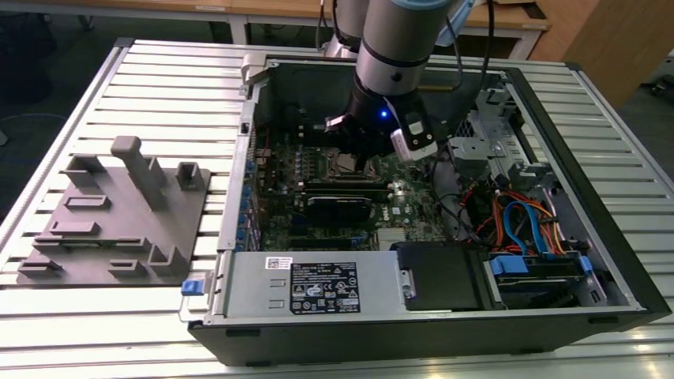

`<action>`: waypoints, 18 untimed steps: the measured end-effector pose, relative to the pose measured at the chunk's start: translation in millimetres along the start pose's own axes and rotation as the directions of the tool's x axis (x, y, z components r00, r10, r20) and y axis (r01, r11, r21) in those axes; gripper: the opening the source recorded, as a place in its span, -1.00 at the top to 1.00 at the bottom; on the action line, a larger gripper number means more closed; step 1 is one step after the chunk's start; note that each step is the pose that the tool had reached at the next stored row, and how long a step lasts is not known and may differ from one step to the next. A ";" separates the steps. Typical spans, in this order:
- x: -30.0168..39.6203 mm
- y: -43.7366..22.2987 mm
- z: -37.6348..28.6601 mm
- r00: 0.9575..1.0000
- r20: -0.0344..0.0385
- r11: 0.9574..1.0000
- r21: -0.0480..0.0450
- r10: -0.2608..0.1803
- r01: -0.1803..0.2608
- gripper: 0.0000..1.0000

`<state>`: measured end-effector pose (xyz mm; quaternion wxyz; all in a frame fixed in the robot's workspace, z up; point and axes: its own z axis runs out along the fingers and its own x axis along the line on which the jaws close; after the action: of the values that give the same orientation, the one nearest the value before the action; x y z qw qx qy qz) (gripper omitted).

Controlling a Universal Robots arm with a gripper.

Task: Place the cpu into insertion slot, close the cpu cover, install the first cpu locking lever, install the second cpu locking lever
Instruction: 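Install the second cpu locking lever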

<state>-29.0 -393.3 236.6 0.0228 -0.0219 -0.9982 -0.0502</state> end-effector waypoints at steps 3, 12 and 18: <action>0.0 0.0 0.0 1.000 0.000 1.000 0.000 0.000 0.000 0.80; -0.1 -4.2 0.2 1.000 -0.005 1.000 -0.013 0.000 0.000 0.80; 9.3 -8.8 3.3 1.000 -0.008 1.000 -0.027 0.000 0.000 0.80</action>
<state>-38.8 -401.4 232.9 0.0265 -0.0219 -0.9974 -0.0637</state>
